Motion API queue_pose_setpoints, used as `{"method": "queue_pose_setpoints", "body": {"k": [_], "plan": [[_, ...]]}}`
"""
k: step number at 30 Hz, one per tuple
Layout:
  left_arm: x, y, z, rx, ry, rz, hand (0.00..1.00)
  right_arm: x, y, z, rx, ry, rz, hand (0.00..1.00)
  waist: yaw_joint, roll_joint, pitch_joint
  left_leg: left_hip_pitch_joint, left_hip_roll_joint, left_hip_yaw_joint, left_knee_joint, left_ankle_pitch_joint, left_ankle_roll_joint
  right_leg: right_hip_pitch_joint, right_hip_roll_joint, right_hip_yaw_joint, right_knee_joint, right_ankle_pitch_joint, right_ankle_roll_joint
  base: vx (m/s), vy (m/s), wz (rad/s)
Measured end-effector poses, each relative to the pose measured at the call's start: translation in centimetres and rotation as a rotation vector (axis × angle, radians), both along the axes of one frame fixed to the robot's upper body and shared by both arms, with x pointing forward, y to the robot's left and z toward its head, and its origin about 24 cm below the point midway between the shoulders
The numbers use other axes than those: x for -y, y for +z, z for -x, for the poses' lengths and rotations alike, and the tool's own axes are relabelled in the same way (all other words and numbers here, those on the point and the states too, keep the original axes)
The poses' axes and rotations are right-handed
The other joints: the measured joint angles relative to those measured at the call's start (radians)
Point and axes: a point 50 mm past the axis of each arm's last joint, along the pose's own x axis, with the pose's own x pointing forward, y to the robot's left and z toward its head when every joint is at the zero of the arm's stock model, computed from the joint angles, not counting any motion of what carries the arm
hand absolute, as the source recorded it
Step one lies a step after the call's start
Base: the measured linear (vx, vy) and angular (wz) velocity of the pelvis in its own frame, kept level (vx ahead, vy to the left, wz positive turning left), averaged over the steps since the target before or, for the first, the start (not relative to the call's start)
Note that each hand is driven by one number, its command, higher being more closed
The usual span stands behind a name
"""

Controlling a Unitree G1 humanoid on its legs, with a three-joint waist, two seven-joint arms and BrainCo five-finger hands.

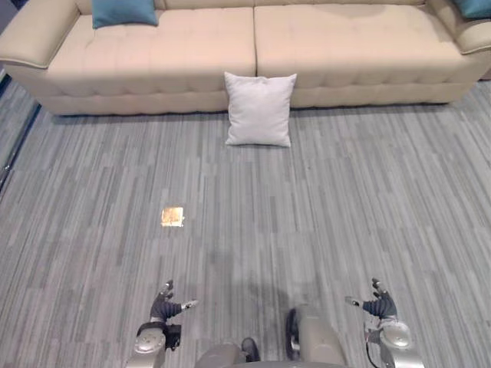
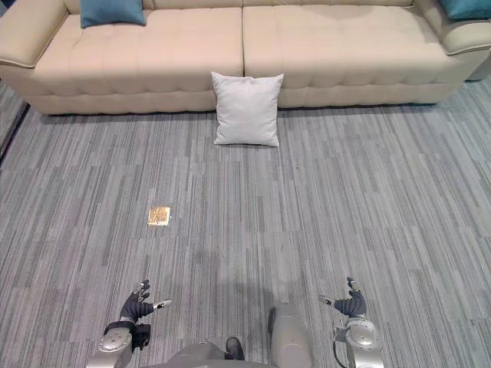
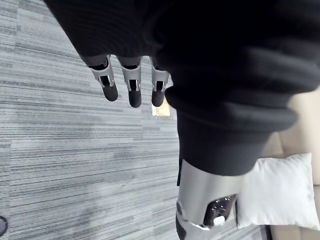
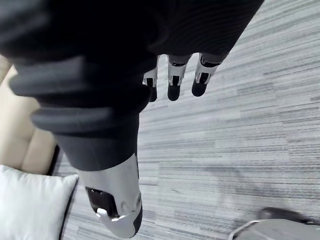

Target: Pick up cushions and gather them together orderly.

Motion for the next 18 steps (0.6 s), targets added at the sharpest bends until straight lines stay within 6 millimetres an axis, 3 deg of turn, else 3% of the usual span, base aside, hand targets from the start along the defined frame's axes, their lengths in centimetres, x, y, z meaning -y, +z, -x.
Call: {"method": "queue_pose_setpoints", "body": {"k": [1, 2, 3, 4, 5, 6, 8, 9, 10, 11, 13, 14, 15, 17, 18], "plan": [[0.0, -0.2, 0.2, -0.011, 0.003, 0.003, 0.0, 0.2, -0.2, 0.8, -0.019, -0.008, 0.004, 0.0, -0.006, -0.009, -0.003, 0.039, 0.01, -0.023, 0.01, -0.022, -0.039, -0.004, -0.01, 0.007, 0.017, 0.157, -0.071, 0.68, -0.193, 0.5], [0.3, -0.4, 0.2, -0.018, 0.007, 0.013, 0.0, 0.4, 0.1, 0.0, 0.003, -0.014, 0.005, 0.0, -0.009, 0.016, -0.007, 0.031, 0.045, -0.027, 0.053, -0.003, -0.074, -0.031, -0.01, -0.017, 0.124, 0.131, -0.12, 0.66, -0.209, 0.46], [0.3, -0.4, -0.1, -0.016, 0.005, 0.014, 0.0, 0.3, 0.3, -0.4, 0.02, -0.015, 0.002, 0.0, -0.012, 0.015, -0.006, 0.011, 0.049, -0.023, 0.095, 0.026, -0.123, -0.037, -0.014, -0.022, 0.16, 0.096, -0.115, 0.66, -0.246, 0.26], [0.4, -0.4, -0.1, -0.016, 0.006, 0.018, 0.0, 0.1, 0.8, -0.9, 0.05, -0.009, 0.003, 0.0, -0.013, 0.015, -0.006, -0.028, 0.062, -0.01, 0.217, 0.118, -0.173, -0.014, -0.017, -0.026, 0.194, 0.035, -0.122, 0.53, -0.223, 0.19], [0.5, -0.5, 0.0, -0.02, 0.011, 0.023, 0.0, 0.1, 1.1, -1.1, 0.063, -0.004, 0.005, 0.0, -0.014, 0.015, -0.005, -0.053, 0.07, -0.005, 0.298, 0.184, -0.179, 0.017, -0.014, -0.026, 0.19, 0.013, -0.126, 0.67, -0.282, 0.04], [0.7, -0.7, 0.2, -0.024, 0.026, 0.035, 0.0, 0.0, 1.3, -1.4, 0.079, 0.004, 0.009, 0.0, -0.009, 0.012, -0.003, -0.124, 0.105, 0.006, 0.503, 0.334, -0.185, 0.101, 0.003, -0.02, 0.146, -0.015, -0.132, 0.79, -0.314, -0.19], [0.8, -0.6, 0.2, -0.017, 0.028, 0.041, 0.0, -0.8, 1.5, -2.1, 0.099, 0.031, 0.0, 0.0, 0.016, 0.0, 0.006, -0.276, 0.193, 0.064, 0.853, 0.237, -0.089, 0.299, 0.066, 0.011, 0.011, -0.034, -0.148, 0.72, -0.259, -0.43], [1.0, -0.7, 0.2, -0.017, 0.029, 0.046, 0.0, -1.0, 1.6, -2.2, 0.112, 0.033, -0.006, 0.0, 0.033, -0.013, 0.011, -0.327, 0.208, 0.094, 0.9, 0.195, -0.049, 0.359, 0.073, 0.031, -0.027, -0.048, -0.146, 0.41, -0.1, -0.48], [1.1, -0.7, 0.2, -0.016, 0.029, 0.051, 0.0, -1.1, 1.7, -2.3, 0.121, 0.034, -0.009, 0.0, 0.038, -0.019, 0.014, -0.362, 0.215, 0.111, 0.906, 0.181, -0.028, 0.394, 0.078, 0.048, -0.049, -0.055, -0.148, 0.58, -0.09, -0.63], [1.4, -0.9, 0.3, -0.021, 0.031, 0.062, 0.0, -1.3, 2.0, -2.6, 0.139, 0.037, -0.012, 0.0, 0.062, -0.023, 0.015, -0.457, 0.218, 0.148, 0.86, 0.148, -0.004, 0.45, 0.082, 0.081, -0.084, -0.078, -0.147, 0.46, -0.035, -0.61], [1.5, -1.0, 0.7, -0.03, 0.035, 0.066, 0.0, -1.3, 2.0, -2.7, 0.146, 0.029, -0.024, 0.0, 0.073, -0.025, 0.016, -0.551, 0.197, 0.152, 0.701, 0.132, 0.008, 0.505, 0.08, 0.125, -0.11, -0.093, -0.13, 0.52, 0.021, -0.73], [1.6, -1.1, 0.9, -0.035, 0.041, 0.07, 0.0, -1.3, 2.0, -2.7, 0.147, 0.02, -0.03, 0.0, 0.083, -0.026, 0.016, -0.577, 0.176, 0.139, 0.574, 0.135, 0.003, 0.531, 0.076, 0.152, -0.124, -0.101, -0.121, 0.49, 0.072, -0.89], [1.7, -1.3, 1.1, -0.041, 0.044, 0.076, 0.0, -1.3, 2.0, -2.6, 0.147, 0.008, -0.032, 0.0, 0.09, -0.027, 0.016, -0.586, 0.145, 0.114, 0.427, 0.153, -0.024, 0.561, 0.067, 0.18, -0.146, -0.111, -0.106, 0.41, 0.088, -0.82], [2.1, -1.5, 1.5, -0.053, 0.047, 0.087, 0.0, -0.8, 1.5, -2.0, 0.118, -0.019, -0.019, 0.0, 0.089, -0.013, 0.008, -0.584, 0.103, 0.044, 0.137, 0.234, -0.079, 0.627, 0.06, 0.219, -0.193, -0.151, -0.065, 0.5, 0.195, -0.73], [2.1, -1.6, 1.7, -0.061, 0.05, 0.087, 0.0, -0.6, 1.3, -1.7, 0.102, -0.023, -0.015, 0.0, 0.09, -0.005, 0.002, -0.588, 0.102, 0.03, 0.132, 0.266, -0.054, 0.64, 0.06, 0.23, -0.184, -0.18, -0.052, 0.67, 0.349, -0.74]]}}
